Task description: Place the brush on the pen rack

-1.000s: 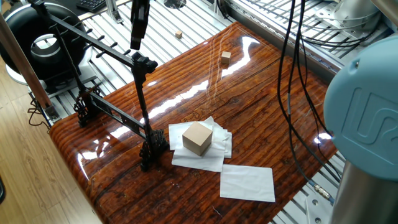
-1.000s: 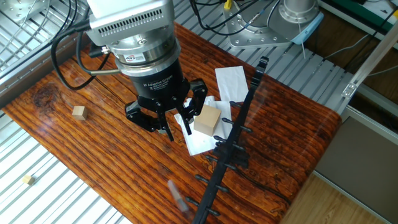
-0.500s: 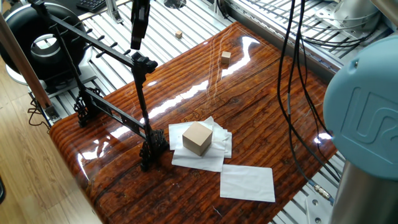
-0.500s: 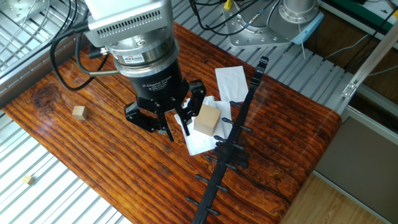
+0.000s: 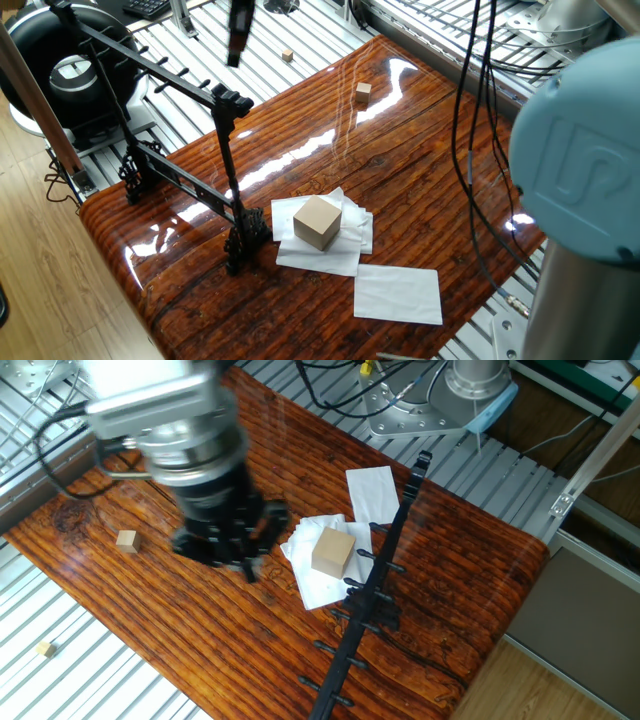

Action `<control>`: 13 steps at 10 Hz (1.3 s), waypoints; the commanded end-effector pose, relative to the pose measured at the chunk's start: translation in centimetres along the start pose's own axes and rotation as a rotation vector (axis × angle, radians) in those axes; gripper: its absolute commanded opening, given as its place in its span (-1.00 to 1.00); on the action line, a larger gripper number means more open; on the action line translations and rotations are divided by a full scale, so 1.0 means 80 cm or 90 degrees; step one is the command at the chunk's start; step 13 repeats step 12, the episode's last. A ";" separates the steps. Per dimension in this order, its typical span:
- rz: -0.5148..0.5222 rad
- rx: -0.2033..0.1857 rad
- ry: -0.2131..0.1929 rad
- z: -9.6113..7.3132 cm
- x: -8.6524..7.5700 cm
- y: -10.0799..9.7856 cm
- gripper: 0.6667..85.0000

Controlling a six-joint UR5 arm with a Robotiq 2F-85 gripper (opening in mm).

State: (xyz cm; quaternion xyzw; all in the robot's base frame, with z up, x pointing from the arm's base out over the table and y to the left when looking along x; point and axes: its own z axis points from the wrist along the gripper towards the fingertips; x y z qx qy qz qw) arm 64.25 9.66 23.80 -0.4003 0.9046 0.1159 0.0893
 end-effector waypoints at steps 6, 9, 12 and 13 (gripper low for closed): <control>0.218 0.149 0.139 -0.014 0.110 -0.098 -0.98; 0.289 0.091 0.116 -0.002 0.098 -0.070 -0.98; 0.325 0.064 0.131 0.004 0.103 -0.056 -0.98; 0.325 0.064 0.131 0.004 0.103 -0.056 -0.98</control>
